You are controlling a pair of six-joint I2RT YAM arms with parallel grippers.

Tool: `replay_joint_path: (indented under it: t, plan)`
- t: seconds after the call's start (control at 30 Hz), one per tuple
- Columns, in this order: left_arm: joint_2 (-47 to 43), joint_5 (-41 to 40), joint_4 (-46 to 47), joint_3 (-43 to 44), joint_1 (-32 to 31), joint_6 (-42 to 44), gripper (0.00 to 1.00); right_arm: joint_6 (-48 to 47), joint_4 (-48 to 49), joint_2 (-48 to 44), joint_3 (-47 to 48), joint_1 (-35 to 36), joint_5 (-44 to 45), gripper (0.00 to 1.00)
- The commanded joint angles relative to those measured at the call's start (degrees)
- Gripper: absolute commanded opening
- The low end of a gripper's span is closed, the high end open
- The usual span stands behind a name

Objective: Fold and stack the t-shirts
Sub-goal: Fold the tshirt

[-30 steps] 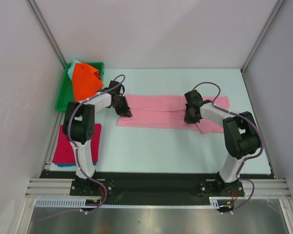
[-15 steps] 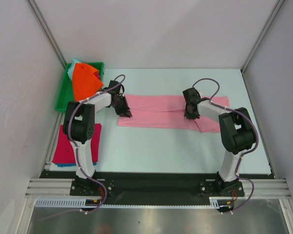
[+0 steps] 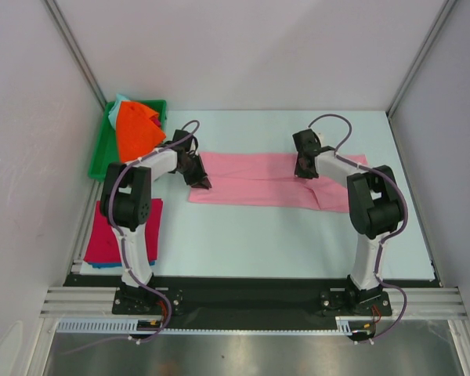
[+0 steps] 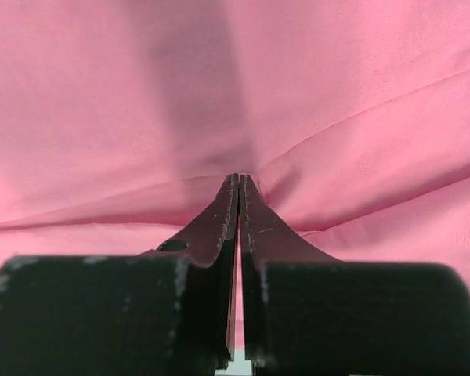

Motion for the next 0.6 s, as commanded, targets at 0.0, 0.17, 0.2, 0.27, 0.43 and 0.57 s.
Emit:
replay_joint_path:
  t: [0.0, 0.17, 0.2, 0.27, 0.43, 0.57]
  plan:
    - [-1.3, -2.8, -2.8, -2.8, 0.8, 2.8, 0.21, 0.1, -0.3, -1.2, 0.2, 0.0, 0.3, 0.0]
    - [-2.6, -2.7, -1.5, -5.4, 0.8, 2.6, 0.21, -0.7, -0.4, -9.1, -4.1, 0.8, 0.3, 0.0]
    - [-2.6, -2.8, -1.4, -5.8, 0.8, 2.3, 0.22, -0.9, -0.4, -10.0, -4.8, 1.0, 0.4, 0.0]
    - [-2.3, -2.8, -1.2, -6.1, 0.8, 2.2, 0.21, -0.9, -0.8, -12.2, -6.5, 1.1, -0.4, 0.0]
    - [-2.1, -2.4, -0.7, -5.9, 0.8, 1.8, 0.21, -0.4, -0.1, -13.5, -11.5, 1.2, -0.5, 0.0]
    - [-1.8, -2.6, -1.2, -5.6, 0.8, 2.2, 0.22, 0.4, 1.8, -13.2, -14.4, 1.1, -0.4, 0.0]
